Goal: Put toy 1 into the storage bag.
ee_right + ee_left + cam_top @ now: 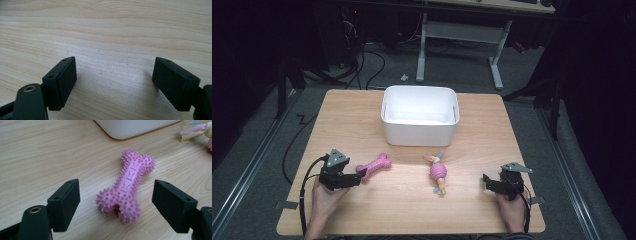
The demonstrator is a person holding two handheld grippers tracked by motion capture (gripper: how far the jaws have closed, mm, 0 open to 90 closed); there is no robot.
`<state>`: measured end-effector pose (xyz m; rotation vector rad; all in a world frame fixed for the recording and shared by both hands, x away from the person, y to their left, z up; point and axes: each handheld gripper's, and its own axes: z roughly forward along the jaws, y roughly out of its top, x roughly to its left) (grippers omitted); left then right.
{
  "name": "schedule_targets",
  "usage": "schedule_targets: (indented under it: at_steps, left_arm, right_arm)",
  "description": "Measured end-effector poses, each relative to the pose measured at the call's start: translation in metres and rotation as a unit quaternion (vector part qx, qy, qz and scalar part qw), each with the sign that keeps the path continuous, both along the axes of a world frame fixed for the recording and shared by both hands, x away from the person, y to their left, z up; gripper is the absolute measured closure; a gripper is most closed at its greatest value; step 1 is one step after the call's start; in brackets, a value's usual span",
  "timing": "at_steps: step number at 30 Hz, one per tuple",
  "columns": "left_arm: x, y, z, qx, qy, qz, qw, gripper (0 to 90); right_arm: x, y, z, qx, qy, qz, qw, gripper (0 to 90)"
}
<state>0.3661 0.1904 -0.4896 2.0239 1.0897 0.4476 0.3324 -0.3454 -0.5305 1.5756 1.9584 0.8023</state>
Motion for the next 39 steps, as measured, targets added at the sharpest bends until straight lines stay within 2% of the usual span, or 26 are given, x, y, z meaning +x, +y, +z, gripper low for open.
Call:
schedule_targets:
  at_steps: [1, 2, 3, 4, 5, 6, 11, 17, 25, 27, 29, 33, 39]
  left_arm:
    - [0.001, -0.002, 0.0, 0.004, 0.001, -0.002, 1.0, 23.6]
    - [0.004, -0.008, -0.001, 0.021, 0.001, -0.002, 0.9998, 24.5]
    - [0.004, -0.008, -0.001, 0.021, 0.001, -0.002, 0.9998, 25.2]
    - [0.008, -0.015, -0.003, 0.037, 0.004, -0.006, 0.9993, 25.8]
    - [0.008, -0.015, -0.003, 0.037, 0.004, -0.006, 0.9993, 25.8]
    - [0.01, -0.02, -0.004, 0.047, 0.007, -0.012, 0.9988, 26.3]
    - [0.018, -0.031, -0.005, 0.056, 0.008, -0.026, 0.9981, 27.5]
    - [0.026, -0.041, -0.009, 0.079, 0.014, -0.049, 0.9956, 32.1]
    - [0.032, -0.045, -0.015, 0.084, 0.021, -0.06, 0.9945, 37.4]
    - [0.033, -0.046, -0.017, 0.089, 0.024, -0.063, 0.9937, 38.1]
    - [0.033, -0.048, -0.019, 0.103, 0.028, -0.069, 0.9918, 38.8]
    - [0.034, -0.049, -0.021, 0.106, 0.032, -0.07, 0.9914, 39.8]
    - [0.037, -0.049, -0.022, 0.097, 0.037, -0.077, 0.9917, 44.8]
  right_arm:
    - [0.0, 0.0, 0.0, 0.0, 0.0, 0.0, 1.0, 19.7]
    - [0.0, 0.0, 0.0, 0.0, 0.0, 0.0, 1.0, 19.7]
    - [0.0, 0.0, 0.0, 0.0, 0.0, 0.0, 1.0, 19.7]
    - [0.0, 0.0, 0.0, 0.0, 0.0, 0.0, 1.0, 19.8]
    - [0.0, 0.0, 0.0, 0.0, 0.0, 0.0, 1.0, 19.8]
    - [0.0, 0.0, 0.0, 0.001, 0.001, -0.001, 1.0, 19.9]
    - [0.0, 0.0, 0.0, 0.001, 0.001, -0.001, 1.0, 19.9]
    - [0.0, 0.0, 0.0, 0.001, 0.001, -0.001, 1.0, 19.9]
    - [0.0, 0.0, 0.0, 0.001, 0.001, -0.001, 1.0, 19.9]
    - [0.0, 0.0, 0.0, 0.001, 0.001, -0.001, 1.0, 19.9]
    - [0.0, 0.0, 0.0, 0.001, 0.001, 0.0, 1.0, 19.9]
    - [0.0, 0.001, 0.0, 0.001, 0.001, 0.002, 1.0, 19.9]
    - [0.0, 0.001, 0.0, 0.001, 0.001, 0.002, 1.0, 19.9]
